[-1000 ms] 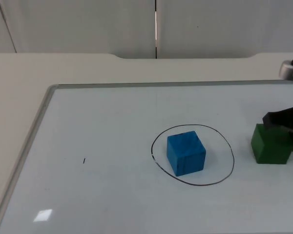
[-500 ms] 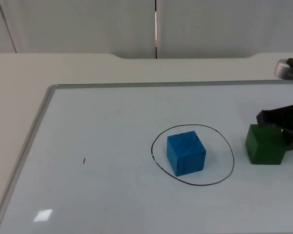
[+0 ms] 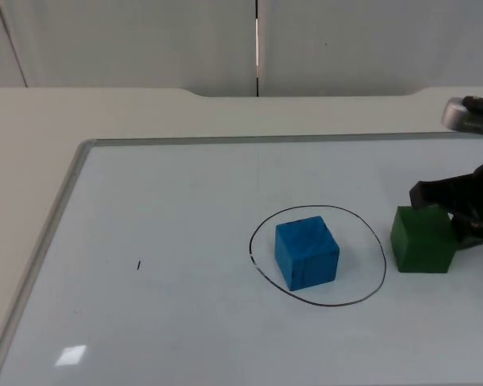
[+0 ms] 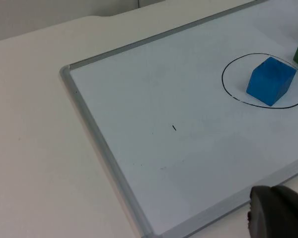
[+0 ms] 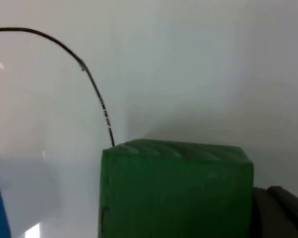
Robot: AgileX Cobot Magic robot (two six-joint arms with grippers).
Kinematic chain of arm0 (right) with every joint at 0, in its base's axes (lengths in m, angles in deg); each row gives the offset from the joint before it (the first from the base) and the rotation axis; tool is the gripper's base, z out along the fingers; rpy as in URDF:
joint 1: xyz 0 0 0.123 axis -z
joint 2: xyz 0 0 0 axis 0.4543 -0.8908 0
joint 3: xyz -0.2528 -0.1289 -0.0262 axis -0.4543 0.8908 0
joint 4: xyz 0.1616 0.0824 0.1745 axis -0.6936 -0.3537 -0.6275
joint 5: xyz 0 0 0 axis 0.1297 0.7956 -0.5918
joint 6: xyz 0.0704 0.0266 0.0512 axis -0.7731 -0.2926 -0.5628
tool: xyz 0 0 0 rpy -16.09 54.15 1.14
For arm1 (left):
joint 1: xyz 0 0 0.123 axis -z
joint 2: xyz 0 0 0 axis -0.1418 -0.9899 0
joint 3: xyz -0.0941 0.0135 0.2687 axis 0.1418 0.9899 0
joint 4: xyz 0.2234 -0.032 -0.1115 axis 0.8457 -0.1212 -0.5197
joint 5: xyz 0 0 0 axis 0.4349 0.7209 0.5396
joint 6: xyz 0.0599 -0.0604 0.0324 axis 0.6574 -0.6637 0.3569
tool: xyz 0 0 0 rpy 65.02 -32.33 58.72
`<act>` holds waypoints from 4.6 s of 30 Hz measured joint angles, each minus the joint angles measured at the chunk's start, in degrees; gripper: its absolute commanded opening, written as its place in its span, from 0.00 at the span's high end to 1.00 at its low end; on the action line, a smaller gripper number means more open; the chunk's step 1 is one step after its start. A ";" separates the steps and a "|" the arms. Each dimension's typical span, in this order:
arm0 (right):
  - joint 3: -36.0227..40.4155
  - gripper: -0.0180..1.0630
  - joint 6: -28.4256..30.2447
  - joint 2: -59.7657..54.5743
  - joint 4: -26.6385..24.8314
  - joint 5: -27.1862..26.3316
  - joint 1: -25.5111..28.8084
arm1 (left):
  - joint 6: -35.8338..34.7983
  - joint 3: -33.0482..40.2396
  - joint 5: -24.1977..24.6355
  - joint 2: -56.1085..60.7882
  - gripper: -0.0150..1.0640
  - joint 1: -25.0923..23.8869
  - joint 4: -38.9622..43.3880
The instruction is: Push the two cubes into the marked area.
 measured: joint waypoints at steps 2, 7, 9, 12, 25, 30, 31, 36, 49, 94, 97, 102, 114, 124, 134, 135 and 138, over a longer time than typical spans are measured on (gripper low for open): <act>0.00 0.98 0.00 0.00 -0.11 -0.42 -0.13 | 0.00 0.00 0.00 0.00 0.99 0.00 0.00; 0.00 0.98 0.00 0.00 -0.31 -1.88 -0.85 | 0.00 0.00 0.00 0.00 0.99 0.00 0.00; 0.00 0.98 0.00 0.00 -0.73 -1.97 -0.85 | 0.00 0.00 0.00 0.00 0.99 0.00 0.00; 0.00 0.98 0.00 0.00 -1.30 -2.23 -0.85 | 0.00 0.00 0.00 0.00 0.99 0.00 0.00; 0.00 0.98 0.00 0.00 -1.78 -2.23 -0.85 | 0.00 0.00 0.00 0.00 0.99 0.00 0.00; 0.00 0.98 0.00 0.00 -2.75 -2.31 -0.85 | 0.00 0.00 0.00 0.00 0.99 0.00 0.00; 0.00 0.98 0.00 0.00 -2.75 -2.31 -0.97 | 0.00 0.00 0.00 0.00 0.99 0.00 0.00; 0.00 0.98 0.00 0.00 -2.75 -2.89 -2.41 | 0.00 0.00 0.00 0.00 0.99 0.00 0.00; 0.00 0.98 0.00 0.00 -3.28 -4.21 -3.53 | 0.00 0.00 0.00 0.00 0.99 0.00 0.00; 0.00 0.98 -1.10 -2.30 -4.90 -10.92 -8.13 | 0.00 0.00 0.00 0.00 0.99 0.00 0.19; 0.00 0.98 -1.10 -2.30 -4.90 -10.36 -8.13 | 0.00 0.00 0.00 0.00 0.99 0.00 0.19; 0.00 0.98 -1.10 -2.30 -4.90 -10.13 -8.13 | 0.00 0.00 0.00 0.00 0.99 0.00 0.19; 0.00 0.98 -1.23 -2.30 -4.90 -9.92 -8.13 | 0.00 0.00 0.00 0.00 0.99 0.00 0.19; 0.00 0.98 -1.23 -2.30 -4.90 -9.92 -8.13 | 0.00 0.00 0.00 0.00 0.99 0.00 0.19; 0.00 0.98 -2.51 -2.30 -4.90 -9.92 -8.13 | 0.00 0.00 0.00 0.00 0.99 0.00 0.19; 0.00 0.98 -2.51 -2.30 -4.90 -9.92 -8.13 | 0.00 0.00 0.00 0.00 0.99 0.00 0.19; 0.00 0.98 -2.51 -2.30 -4.90 -9.92 -8.23 | 0.00 0.00 0.00 0.00 0.99 0.00 0.19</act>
